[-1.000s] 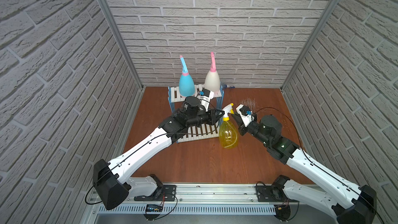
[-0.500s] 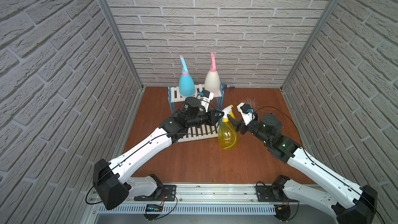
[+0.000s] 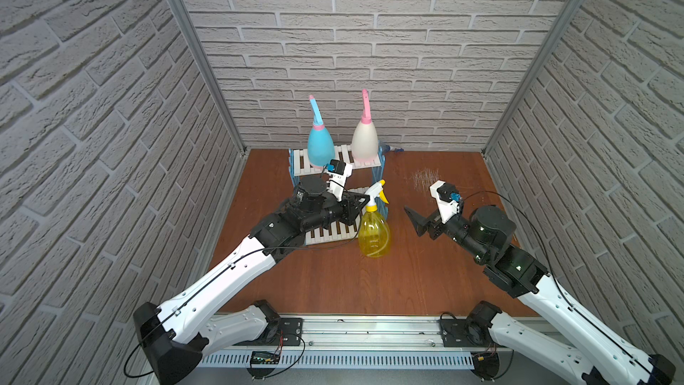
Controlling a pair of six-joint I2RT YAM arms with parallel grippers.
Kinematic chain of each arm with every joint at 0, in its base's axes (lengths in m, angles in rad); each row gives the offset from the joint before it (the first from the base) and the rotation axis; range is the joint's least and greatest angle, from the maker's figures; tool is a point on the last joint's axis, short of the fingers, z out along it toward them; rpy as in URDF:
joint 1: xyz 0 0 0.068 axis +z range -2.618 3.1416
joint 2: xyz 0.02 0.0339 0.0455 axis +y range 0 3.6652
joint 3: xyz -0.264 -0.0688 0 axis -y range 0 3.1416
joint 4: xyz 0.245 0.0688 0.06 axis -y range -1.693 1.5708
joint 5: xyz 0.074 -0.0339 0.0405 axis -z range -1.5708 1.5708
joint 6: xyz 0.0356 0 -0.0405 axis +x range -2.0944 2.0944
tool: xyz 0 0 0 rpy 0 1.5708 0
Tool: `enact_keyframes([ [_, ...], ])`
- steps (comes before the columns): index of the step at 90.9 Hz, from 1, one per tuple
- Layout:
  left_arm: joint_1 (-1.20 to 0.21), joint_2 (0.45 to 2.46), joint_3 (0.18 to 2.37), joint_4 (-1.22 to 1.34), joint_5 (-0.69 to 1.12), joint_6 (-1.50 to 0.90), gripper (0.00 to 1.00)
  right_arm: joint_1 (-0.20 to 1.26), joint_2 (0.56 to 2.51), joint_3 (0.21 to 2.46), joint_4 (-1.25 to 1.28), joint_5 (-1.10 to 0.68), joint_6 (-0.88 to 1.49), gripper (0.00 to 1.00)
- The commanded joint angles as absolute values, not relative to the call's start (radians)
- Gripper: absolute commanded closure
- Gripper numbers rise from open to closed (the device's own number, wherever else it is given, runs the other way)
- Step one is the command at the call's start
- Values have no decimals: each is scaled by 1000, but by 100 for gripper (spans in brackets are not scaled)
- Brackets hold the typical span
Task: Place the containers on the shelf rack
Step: 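Pick up a container from the center of the board, then place the container on the shelf.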
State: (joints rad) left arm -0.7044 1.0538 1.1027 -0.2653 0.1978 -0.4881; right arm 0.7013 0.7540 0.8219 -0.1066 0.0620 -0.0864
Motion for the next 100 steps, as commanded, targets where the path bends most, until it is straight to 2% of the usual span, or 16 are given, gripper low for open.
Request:
enact_keyframes([
  [1, -703, 960, 1068, -320, 77, -355, 100, 704, 746, 820, -64, 82, -46, 4],
  [11, -714, 872, 992, -309, -47, -269, 100, 704, 751, 805, -27, 97, -14, 4],
  [24, -766, 789, 845, -153, -243, -187, 100, 704, 776, 809, -9, 100, 40, 4],
  [46, -870, 832, 668, 124, -599, -140, 100, 704, 775, 776, 35, 119, 97, 3],
  [75, -860, 933, 542, 435, -778, -143, 100, 703, 769, 759, 46, 161, 101, 2],
  [100, -788, 981, 495, 490, -797, -231, 100, 700, 776, 746, 59, 175, 121, 2],
])
